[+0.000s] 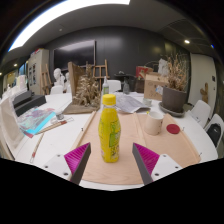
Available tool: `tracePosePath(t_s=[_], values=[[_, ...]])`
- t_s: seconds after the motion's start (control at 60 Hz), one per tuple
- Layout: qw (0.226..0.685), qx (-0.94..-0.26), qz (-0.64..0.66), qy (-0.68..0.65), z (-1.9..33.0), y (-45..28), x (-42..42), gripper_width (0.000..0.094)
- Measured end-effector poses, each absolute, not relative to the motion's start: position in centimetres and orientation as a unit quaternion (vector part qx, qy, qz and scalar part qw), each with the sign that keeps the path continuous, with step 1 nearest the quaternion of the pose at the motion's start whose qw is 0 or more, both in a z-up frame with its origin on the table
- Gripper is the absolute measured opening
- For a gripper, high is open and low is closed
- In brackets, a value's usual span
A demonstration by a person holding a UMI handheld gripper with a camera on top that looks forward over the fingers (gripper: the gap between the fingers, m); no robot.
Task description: Pour water
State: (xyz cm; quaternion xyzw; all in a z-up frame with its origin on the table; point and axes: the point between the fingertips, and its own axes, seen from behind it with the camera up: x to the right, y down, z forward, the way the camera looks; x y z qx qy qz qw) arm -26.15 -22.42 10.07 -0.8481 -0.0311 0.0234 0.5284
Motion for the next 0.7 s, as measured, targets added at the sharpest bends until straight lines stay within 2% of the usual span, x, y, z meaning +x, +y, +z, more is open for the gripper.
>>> tracePosePath(t_s=[0.1, 0.183, 0.25, 0.333, 0.4, 0.567, 0.7], values=[[0.542, -0.84, 0.018, -0.019, 8.4, -18.5, -27.2, 0.0854], [0.545, -0.838, 0.013, -0.006, 7.0, -16.2, -27.5, 0.0801], [0.543, -0.84, 0.009, 0.0, 5.9, -15.1, -27.7, 0.0685], [0.549, -0.836, -0.006, 0.013, 5.6, -14.0, -27.0, 0.0479], [0.553, -0.833, -0.001, 0.016, 5.7, -14.1, -27.1, 0.0458], [0.553, -0.833, 0.008, 0.015, 5.8, -13.9, -27.1, 0.0285], [0.547, -0.837, 0.006, 0.012, 6.4, -13.7, -26.9, 0.0276]])
